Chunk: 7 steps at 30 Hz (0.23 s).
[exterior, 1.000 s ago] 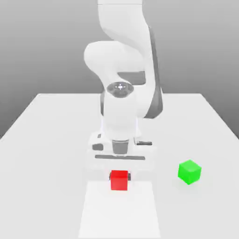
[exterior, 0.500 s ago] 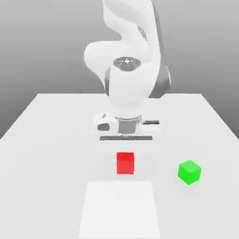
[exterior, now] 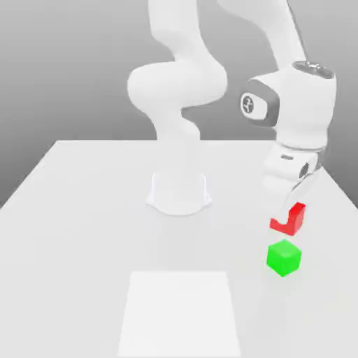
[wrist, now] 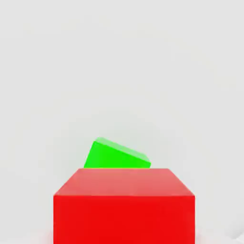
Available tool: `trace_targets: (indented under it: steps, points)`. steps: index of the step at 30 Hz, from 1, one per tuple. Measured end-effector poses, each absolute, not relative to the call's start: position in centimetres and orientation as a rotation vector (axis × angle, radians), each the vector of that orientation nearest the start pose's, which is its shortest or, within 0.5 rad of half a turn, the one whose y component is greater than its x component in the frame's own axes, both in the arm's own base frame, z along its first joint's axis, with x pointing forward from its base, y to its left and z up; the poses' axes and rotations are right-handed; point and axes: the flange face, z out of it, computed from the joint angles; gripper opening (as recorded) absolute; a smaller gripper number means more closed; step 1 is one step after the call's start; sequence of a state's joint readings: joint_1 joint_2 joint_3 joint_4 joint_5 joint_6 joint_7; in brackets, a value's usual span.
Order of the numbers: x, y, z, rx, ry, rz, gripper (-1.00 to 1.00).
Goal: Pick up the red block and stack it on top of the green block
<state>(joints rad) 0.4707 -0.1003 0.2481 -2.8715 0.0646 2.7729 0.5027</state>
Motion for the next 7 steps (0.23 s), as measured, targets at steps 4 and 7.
trace_targets:
  steps: [4,7]
  points:
    - [27.0,22.8,18.5,-3.134,-0.243,-0.001,1.00]
    - [27.0,22.8,18.5,-3.134,-0.243,-0.001,1.00]
